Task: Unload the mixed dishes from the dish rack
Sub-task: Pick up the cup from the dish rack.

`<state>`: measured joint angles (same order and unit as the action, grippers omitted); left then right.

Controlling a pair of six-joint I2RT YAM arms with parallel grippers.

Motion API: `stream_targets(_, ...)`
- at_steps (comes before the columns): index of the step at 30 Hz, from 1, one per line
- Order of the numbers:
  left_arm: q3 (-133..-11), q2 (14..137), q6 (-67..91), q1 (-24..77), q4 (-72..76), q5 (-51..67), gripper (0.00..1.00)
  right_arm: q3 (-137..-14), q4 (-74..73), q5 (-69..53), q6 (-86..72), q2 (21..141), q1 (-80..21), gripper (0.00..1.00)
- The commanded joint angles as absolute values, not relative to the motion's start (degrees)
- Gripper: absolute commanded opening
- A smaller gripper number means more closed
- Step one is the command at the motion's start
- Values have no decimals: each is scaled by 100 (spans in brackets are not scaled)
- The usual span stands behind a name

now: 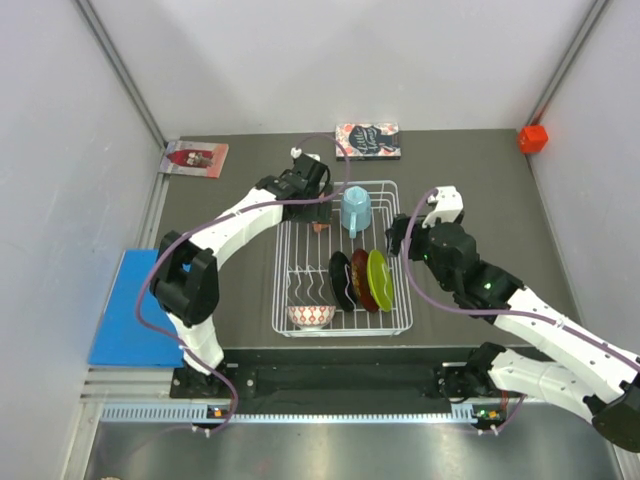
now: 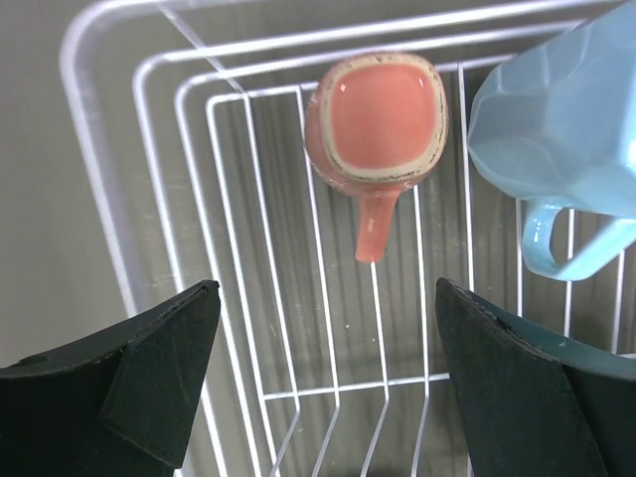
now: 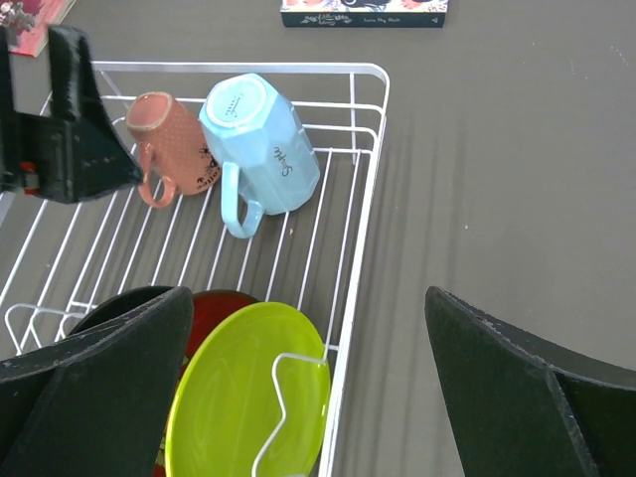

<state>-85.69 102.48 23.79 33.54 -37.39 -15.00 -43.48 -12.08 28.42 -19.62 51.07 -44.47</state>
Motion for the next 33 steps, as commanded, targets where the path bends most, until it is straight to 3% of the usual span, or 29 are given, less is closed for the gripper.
stream_targets(1, -8667, 10397, 2355, 3375, -3604, -1266, 92, -4289, -1178, 2892, -1925, 5010, -4483, 100)
stream_targets(13, -8086, 10573, 2514, 3375, -2505, -1160, 89, -4289, -1151, 2760, -1907, 5107, -4482, 100)
stream_targets(23, -7981, 10784, 2593, 3375, -2259, -1160, 74, -4263, -1178, 2751, -1942, 5124, -4482, 100)
stream_targets(33, -7805, 10775, 2575, 3375, -2109, -1178, 52, -4236, -1169, 2690, -1977, 5185, -4482, 100)
